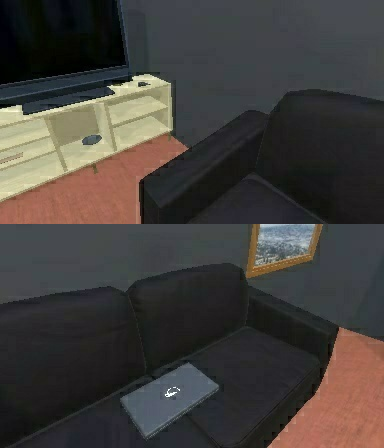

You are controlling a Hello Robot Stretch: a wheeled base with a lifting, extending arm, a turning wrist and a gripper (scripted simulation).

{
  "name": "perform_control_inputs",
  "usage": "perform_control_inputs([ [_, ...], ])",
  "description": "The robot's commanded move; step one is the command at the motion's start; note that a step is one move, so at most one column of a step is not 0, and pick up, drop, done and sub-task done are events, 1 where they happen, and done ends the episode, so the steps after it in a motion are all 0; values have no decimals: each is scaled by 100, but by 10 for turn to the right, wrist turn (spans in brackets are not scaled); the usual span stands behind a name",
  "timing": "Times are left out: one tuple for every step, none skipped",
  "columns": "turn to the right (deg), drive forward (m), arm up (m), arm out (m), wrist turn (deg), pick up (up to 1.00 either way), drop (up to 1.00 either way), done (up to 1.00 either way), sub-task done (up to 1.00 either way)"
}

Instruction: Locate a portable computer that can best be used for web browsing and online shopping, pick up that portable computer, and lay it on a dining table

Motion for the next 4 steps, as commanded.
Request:
perform_control_inputs([
  [0, 0, 0, 34, 0, 0, 0, 0, 0],
  [0, 0, 0, 0, 450, 0, 0, 0, 0],
  [0, 0, 0, 0, 450, 0, 0, 0, 0],
  [0, 0, 0, 0, 270, 0, 0, 0, 0],
])
